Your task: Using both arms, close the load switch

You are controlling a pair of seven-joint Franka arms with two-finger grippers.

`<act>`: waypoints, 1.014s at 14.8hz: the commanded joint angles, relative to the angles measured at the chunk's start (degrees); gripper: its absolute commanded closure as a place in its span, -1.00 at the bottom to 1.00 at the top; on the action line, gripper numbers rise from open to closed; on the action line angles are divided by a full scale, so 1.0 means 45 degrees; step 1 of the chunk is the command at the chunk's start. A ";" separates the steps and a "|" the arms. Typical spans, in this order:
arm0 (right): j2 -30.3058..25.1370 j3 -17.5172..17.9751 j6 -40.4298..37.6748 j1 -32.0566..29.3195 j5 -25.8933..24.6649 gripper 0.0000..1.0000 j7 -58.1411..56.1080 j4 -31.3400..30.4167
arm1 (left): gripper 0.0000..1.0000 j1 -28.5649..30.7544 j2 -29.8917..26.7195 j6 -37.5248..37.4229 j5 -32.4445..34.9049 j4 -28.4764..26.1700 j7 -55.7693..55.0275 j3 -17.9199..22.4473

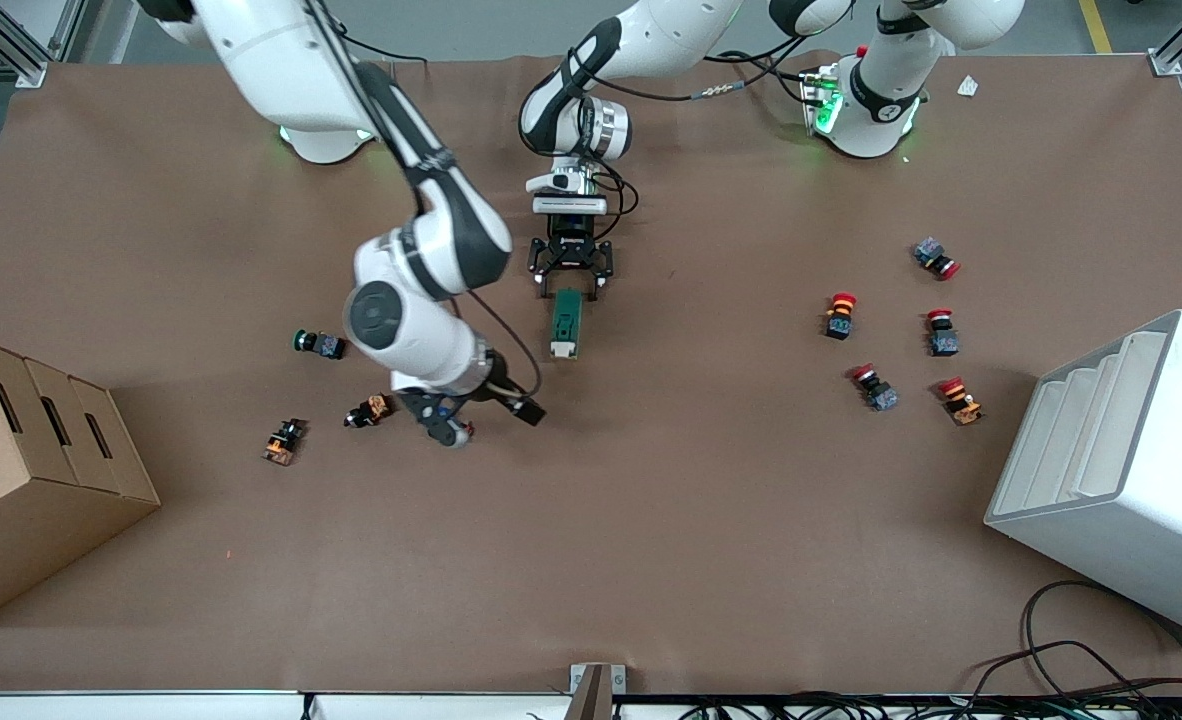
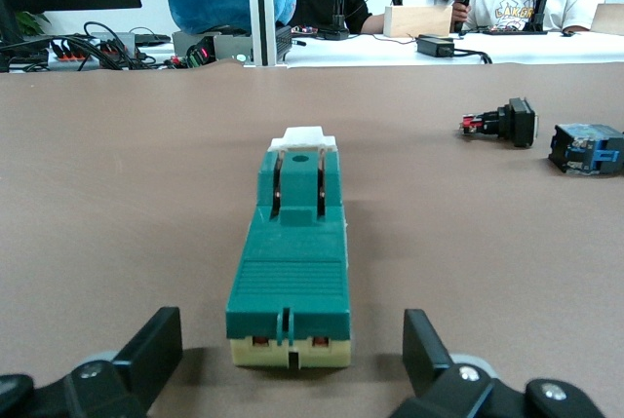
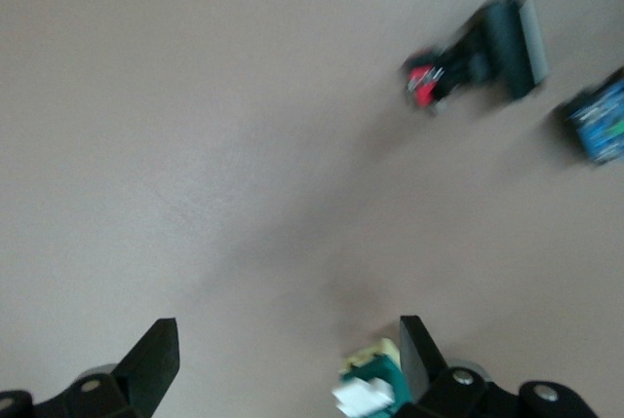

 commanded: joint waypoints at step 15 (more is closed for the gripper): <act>-0.4815 -0.0564 -0.7846 -0.6951 -0.5660 -1.00 -1.2972 0.1021 | -0.99 0.0113 0.0152 0.0132 -0.0508 0.0089 0.0034 -0.0024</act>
